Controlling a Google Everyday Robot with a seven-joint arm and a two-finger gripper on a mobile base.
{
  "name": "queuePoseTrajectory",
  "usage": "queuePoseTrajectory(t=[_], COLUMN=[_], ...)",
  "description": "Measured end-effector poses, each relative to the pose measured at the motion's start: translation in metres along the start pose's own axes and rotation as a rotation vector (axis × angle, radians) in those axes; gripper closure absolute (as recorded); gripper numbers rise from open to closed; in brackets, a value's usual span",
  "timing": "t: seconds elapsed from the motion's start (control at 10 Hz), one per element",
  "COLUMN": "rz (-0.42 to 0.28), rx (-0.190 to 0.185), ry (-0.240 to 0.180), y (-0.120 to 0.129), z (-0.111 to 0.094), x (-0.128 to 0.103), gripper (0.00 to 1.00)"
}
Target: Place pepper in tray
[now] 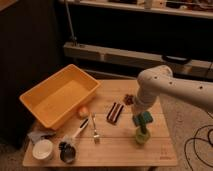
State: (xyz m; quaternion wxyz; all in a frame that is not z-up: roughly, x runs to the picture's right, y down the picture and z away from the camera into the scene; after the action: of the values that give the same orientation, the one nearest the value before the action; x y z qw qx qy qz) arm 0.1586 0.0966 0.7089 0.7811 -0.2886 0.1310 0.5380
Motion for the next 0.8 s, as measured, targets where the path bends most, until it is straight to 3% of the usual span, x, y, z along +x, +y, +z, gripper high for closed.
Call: queuePoseTrajectory(t=[0.3,0.6,0.8], rz=[0.028,0.034,0.026], rx=[0.008,-0.009,-0.052], ry=[-0.096,-0.178,-0.233], y=[0.016,0.048,0.079], z=[-0.058,-0.079,-0.084], x=[-0.048,-0.117,-0.163], gripper=[0.83,0.83,0.83])
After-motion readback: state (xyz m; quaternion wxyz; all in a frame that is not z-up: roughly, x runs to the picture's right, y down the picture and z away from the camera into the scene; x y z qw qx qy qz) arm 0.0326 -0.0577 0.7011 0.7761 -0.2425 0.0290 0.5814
